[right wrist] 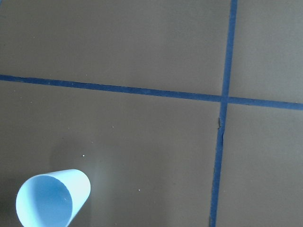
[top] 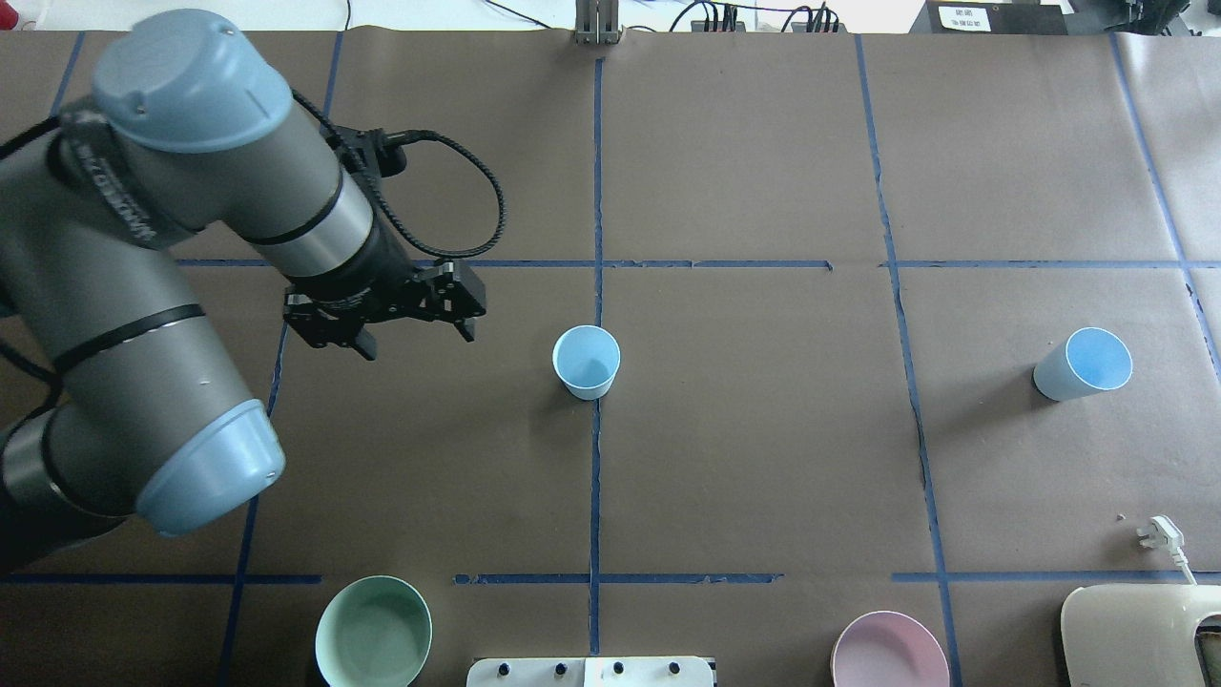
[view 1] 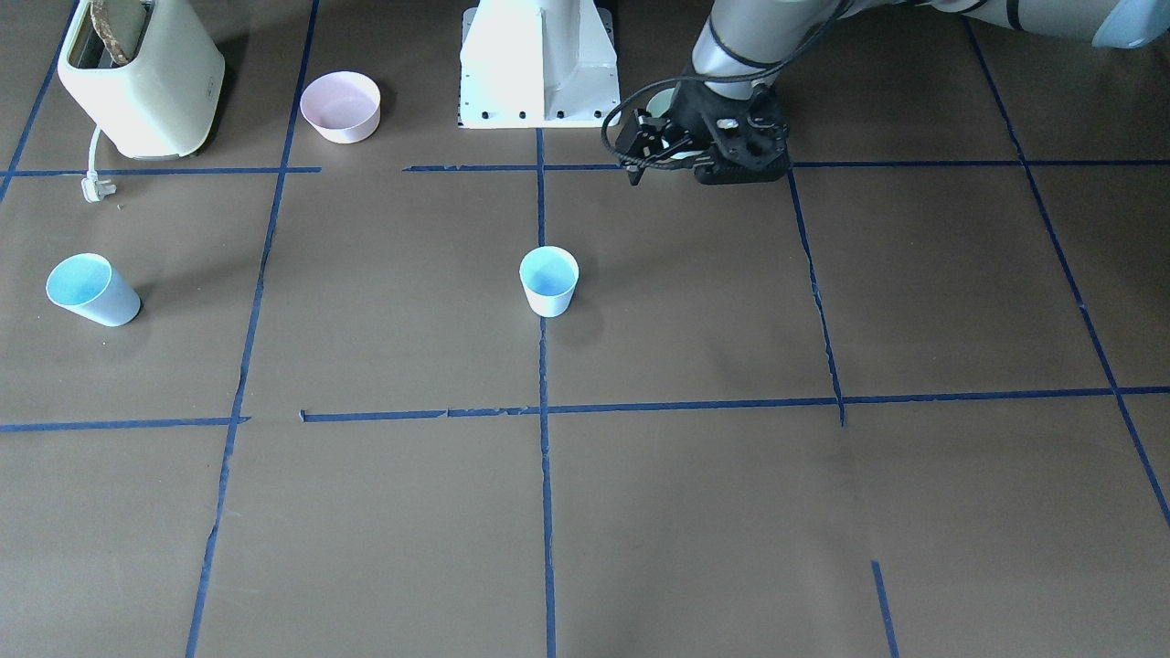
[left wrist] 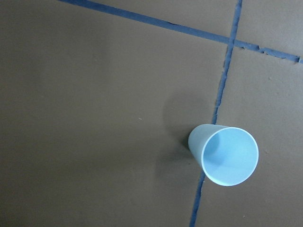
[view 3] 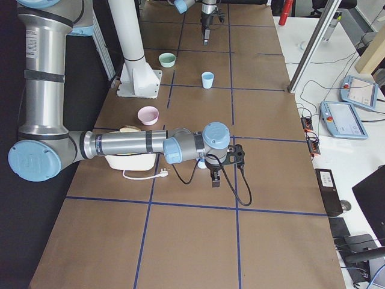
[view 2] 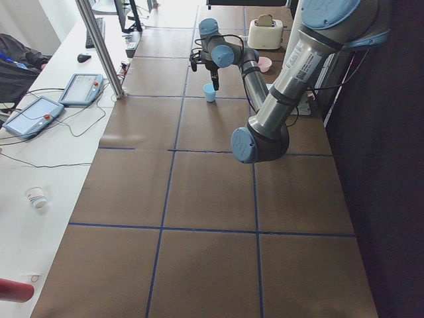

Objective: Stack blue cups with both arms
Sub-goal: 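Open the left gripper, release the cup upright, and lift away, then grasp the other light-blue cup with the right gripper while the left arm withdraws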

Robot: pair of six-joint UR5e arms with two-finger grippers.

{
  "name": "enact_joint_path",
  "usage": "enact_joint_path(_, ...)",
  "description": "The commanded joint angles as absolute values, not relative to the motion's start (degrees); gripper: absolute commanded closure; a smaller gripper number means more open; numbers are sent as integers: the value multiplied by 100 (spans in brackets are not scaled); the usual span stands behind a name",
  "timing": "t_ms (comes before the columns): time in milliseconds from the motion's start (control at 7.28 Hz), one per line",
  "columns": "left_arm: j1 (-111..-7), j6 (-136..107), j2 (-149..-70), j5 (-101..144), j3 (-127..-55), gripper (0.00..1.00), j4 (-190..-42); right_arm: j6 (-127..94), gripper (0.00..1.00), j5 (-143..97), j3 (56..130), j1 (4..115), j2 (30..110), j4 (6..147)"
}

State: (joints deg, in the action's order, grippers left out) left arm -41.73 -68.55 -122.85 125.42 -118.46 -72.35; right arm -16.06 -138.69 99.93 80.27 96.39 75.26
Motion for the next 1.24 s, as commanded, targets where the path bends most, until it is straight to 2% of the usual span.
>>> enact_joint_path(0,-4578,-5884,-11797,12551,-12776,0,-6348,-3647,0,-13529,9976,7019,9817,5895)
enact_joint_path(275,-4956,-5356,-11191,12551,-13409,0,-6023,-3973,0,-13351,9923,6619,9809,5704)
enact_joint_path(824,-5010,-5203,-11127,12551,-13579,0,-5792,-3964,1,-13228,9598,6109,9721,5704)
enact_joint_path(962,-5010,-5194,-11127,12551,-13579,0,-5783,-3964,17,-13228,9554,6056,9721,5730)
enact_joint_path(1099,-5010,-5203,-11127,12551,-13579,0,-5783,-3964,41,-13228,9545,6030,9721,5757)
